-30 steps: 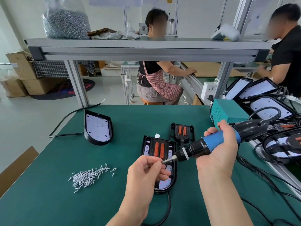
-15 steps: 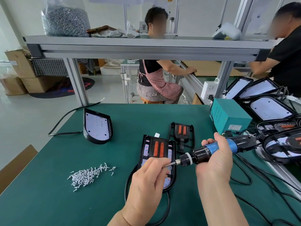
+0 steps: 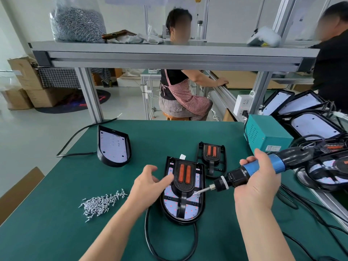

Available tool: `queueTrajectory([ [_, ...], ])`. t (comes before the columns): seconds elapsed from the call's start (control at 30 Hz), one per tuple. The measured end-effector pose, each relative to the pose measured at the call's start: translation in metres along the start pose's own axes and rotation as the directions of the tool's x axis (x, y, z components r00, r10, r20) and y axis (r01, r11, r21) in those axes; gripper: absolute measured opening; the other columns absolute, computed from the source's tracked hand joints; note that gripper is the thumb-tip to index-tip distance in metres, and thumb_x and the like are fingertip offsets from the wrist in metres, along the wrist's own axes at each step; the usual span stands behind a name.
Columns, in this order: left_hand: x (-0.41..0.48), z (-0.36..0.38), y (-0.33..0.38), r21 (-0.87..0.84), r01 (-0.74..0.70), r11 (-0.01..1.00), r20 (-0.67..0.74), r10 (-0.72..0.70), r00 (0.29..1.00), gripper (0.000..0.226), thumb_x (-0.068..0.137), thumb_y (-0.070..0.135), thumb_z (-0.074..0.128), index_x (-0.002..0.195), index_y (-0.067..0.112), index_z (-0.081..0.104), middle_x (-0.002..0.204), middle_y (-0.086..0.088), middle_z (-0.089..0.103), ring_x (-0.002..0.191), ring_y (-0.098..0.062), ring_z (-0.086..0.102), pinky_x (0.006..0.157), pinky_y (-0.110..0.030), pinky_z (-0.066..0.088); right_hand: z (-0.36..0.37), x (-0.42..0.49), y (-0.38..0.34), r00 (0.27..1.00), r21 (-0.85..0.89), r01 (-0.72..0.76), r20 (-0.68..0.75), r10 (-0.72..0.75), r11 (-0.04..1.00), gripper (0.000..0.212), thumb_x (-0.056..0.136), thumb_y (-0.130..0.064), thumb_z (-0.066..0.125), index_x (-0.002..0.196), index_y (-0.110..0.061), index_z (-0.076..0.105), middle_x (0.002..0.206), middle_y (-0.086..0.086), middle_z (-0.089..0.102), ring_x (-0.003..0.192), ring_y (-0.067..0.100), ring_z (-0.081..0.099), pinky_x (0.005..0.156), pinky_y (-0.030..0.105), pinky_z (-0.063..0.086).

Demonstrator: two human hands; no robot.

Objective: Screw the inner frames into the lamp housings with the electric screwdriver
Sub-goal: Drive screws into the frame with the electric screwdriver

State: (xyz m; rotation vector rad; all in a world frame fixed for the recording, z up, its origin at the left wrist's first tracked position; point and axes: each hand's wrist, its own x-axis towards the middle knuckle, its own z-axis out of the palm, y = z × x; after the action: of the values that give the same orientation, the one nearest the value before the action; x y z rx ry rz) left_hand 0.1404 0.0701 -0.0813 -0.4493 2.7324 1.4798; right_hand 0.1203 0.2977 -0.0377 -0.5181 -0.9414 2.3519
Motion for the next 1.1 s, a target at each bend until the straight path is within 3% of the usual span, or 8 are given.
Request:
queueTrajectory([
  [0.17,0.004,0.006,0.002,-0.083,0.048,0.995,0.196,-0.031,0.980,0.092,0.056,0.062,0.073,0.134,0.022,0.045,0.105,0.001,0.071,0.084,-0.017,0.071,0.047,-0.026,0.048,0.023,0.010,-0.004,0.974,0.008,0.199,0.106,-0.199,0.980,0.021,0.085,-0.006,0.069,0.098,-0.014,0.053,0.079,-0.002,0.059,0.058,0.015,0.054,0.059,0.028,0.052],
  [0.27,0.000,0.013,-0.004,-0.189,0.063,0.980,0.191,-0.026,0.981,0.089,0.049,0.062,0.073,0.128,0.025,0.051,0.107,0.007,0.073,0.095,-0.015,0.072,0.078,-0.038,0.062,0.042,0.018,-0.005,0.939,0.006,0.299,0.175,-0.296,0.954,0.022,0.085,-0.006,0.068,0.098,-0.014,0.052,0.072,-0.012,0.061,0.054,0.011,0.053,0.056,0.028,0.052],
  [0.33,-0.003,0.018,-0.007,-0.231,0.072,0.970,0.164,-0.034,0.986,0.083,0.049,0.059,0.074,0.124,0.026,0.056,0.105,0.009,0.076,0.097,-0.013,0.072,0.094,-0.045,0.057,0.053,0.024,-0.003,0.923,-0.016,0.337,0.201,-0.327,0.941,0.023,0.087,-0.006,0.069,0.100,-0.013,0.052,0.067,-0.014,0.061,0.050,0.010,0.054,0.055,0.029,0.053],
  [0.5,-0.003,0.022,-0.007,-0.258,0.086,0.962,0.144,-0.050,0.988,0.084,0.050,0.058,0.073,0.126,0.026,0.057,0.103,0.010,0.077,0.097,-0.014,0.073,0.096,-0.044,0.055,0.073,0.038,0.014,0.898,-0.117,0.394,0.263,-0.354,0.912,0.023,0.085,-0.010,0.072,0.095,-0.017,0.053,0.065,-0.010,0.062,0.046,0.010,0.057,0.051,0.030,0.052],
  [0.67,-0.007,0.026,-0.005,-0.252,0.087,0.964,0.120,-0.058,0.991,0.068,0.051,0.059,0.069,0.114,0.035,0.060,0.097,0.016,0.077,0.094,-0.010,0.072,0.093,-0.042,0.056,0.077,0.045,0.035,0.882,-0.214,0.418,0.330,-0.338,0.883,0.028,0.081,-0.018,0.073,0.102,-0.014,0.055,0.080,0.017,0.063,0.045,0.016,0.059,0.048,0.025,0.049],
  [0.8,-0.008,0.025,-0.004,-0.246,0.096,0.965,0.120,-0.068,0.990,0.064,0.056,0.056,0.069,0.116,0.035,0.060,0.097,0.017,0.077,0.093,-0.009,0.072,0.093,-0.041,0.056,0.079,0.048,0.045,0.879,-0.235,0.417,0.351,-0.323,0.878,0.052,0.079,-0.023,0.073,0.121,0.000,0.054,0.079,0.014,0.065,0.047,0.016,0.061,0.049,0.024,0.050],
  [0.97,-0.007,0.026,-0.003,-0.228,0.096,0.969,0.112,-0.072,0.991,0.057,0.060,0.052,0.070,0.114,0.036,0.060,0.098,0.016,0.076,0.096,-0.010,0.071,0.095,-0.041,0.054,0.078,0.053,0.053,0.888,-0.261,0.406,0.337,-0.312,0.876,0.045,0.077,-0.025,0.074,0.115,-0.006,0.057,0.080,-0.001,0.067,0.048,0.016,0.062,0.051,0.027,0.051],
  [1.1,-0.007,0.026,-0.003,-0.222,0.098,0.970,0.109,-0.076,0.991,0.058,0.060,0.052,0.070,0.115,0.036,0.060,0.097,0.017,0.076,0.097,-0.010,0.071,0.096,-0.041,0.054,0.077,0.056,0.055,0.888,-0.267,0.405,0.343,-0.307,0.874,0.046,0.077,-0.025,0.073,0.115,-0.006,0.057,0.083,0.005,0.067,0.049,0.016,0.062,0.053,0.026,0.052],
])
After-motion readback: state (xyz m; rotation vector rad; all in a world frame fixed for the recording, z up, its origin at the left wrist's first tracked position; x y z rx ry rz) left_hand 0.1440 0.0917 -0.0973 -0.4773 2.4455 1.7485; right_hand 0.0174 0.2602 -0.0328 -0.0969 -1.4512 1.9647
